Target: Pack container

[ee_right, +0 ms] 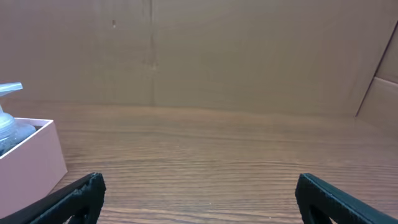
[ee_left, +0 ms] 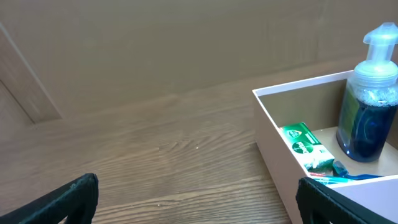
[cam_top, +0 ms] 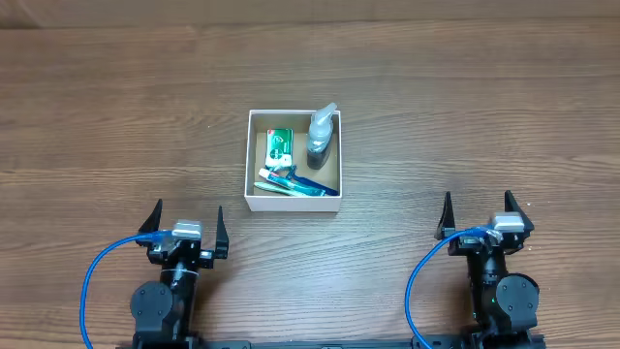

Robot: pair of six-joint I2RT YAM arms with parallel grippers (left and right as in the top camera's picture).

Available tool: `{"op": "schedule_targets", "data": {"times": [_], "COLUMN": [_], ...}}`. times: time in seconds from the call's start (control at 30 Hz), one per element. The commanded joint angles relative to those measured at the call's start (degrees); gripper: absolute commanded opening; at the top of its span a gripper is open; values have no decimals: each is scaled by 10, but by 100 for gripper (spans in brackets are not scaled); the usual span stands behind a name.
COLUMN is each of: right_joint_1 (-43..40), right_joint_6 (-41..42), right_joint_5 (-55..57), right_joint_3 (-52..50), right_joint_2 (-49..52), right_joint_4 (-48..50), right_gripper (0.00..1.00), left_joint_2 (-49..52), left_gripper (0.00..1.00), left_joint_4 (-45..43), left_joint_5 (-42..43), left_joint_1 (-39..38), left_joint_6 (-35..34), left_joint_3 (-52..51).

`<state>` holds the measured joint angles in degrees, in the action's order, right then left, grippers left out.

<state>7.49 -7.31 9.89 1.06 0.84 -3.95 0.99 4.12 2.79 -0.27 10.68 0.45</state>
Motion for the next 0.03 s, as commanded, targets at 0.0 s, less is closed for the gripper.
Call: {"op": "schedule_targets", "data": {"times": [0.0], "right_joint_1": [-1], "right_joint_6": [0], "right_joint_5": [5], "right_joint_3": [-6], "right_joint_2": [-6], "right_joint_4": [3], "right_gripper": [100], "left_joint_2": [-7], "left_gripper": [100], "left_joint_4": [2], "left_joint_5": [-4], "left_joint_1": [3], "left_joint_6": [-6], "left_joint_3": [-2]}}
